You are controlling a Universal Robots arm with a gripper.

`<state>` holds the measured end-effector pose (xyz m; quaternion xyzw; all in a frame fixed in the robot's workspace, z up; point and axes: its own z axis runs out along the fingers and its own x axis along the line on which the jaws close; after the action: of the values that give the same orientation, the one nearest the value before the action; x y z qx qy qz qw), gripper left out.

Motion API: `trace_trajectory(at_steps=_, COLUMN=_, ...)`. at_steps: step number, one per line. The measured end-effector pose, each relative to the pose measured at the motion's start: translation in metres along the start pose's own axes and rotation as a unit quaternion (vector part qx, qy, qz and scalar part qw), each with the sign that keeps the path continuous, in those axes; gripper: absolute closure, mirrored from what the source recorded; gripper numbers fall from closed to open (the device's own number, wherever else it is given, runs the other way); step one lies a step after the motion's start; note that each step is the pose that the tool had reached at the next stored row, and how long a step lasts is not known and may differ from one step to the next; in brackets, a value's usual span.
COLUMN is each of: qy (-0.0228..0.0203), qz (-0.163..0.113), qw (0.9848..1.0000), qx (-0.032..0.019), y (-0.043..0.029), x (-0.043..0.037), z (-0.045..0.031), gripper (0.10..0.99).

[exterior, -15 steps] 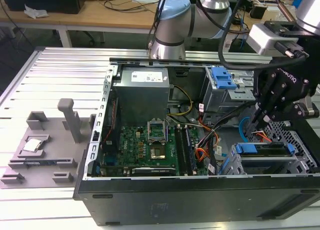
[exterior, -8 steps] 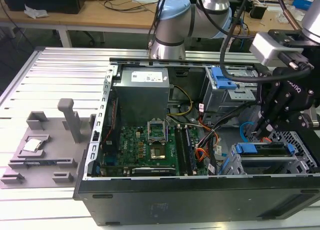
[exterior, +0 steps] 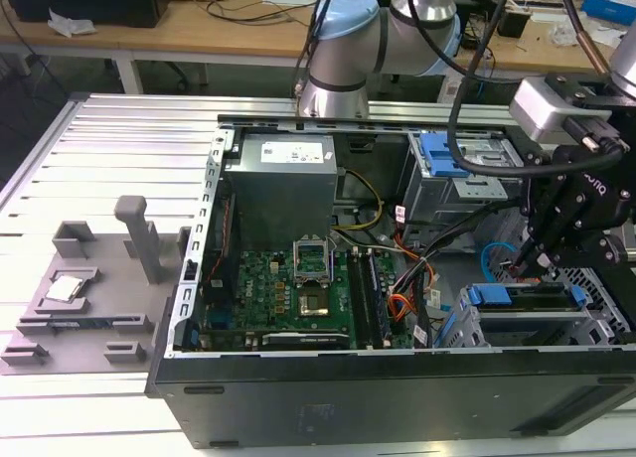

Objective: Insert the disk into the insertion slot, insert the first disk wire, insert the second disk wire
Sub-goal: 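Insert the second disk wire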

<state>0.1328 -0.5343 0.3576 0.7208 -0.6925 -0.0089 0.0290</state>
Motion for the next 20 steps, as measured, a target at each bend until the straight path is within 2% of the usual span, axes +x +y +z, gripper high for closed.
trace_trajectory(at_steps=4, qy=-0.0011, qz=0.021, qw=0.9998, qx=-0.0006, y=-0.0008, x=0.0, z=0.004, gripper=0.925)
trace_trajectory(at_steps=5, qy=-0.0012, qz=0.023, qw=0.9997, qx=-0.0007, y=-0.0047, x=0.0012, z=0.0053, gripper=0.925)
trace_trajectory(at_steps=10, qy=-0.0013, qz=0.023, qw=0.9997, qx=-0.0007, y=-0.006, x=0.0052, z=0.0088, gripper=0.925)
trace_trajectory(at_steps=18, qy=-0.0011, qz=0.023, qw=0.9997, qx=-0.0007, y=-0.0072, x=0.006, z=0.0136, gripper=0.925)
trace_trajectory(at_steps=20, qy=-0.0023, qz=0.023, qw=0.9997, qx=-0.0006, y=-0.0078, x=0.0062, z=0.015, gripper=0.925)
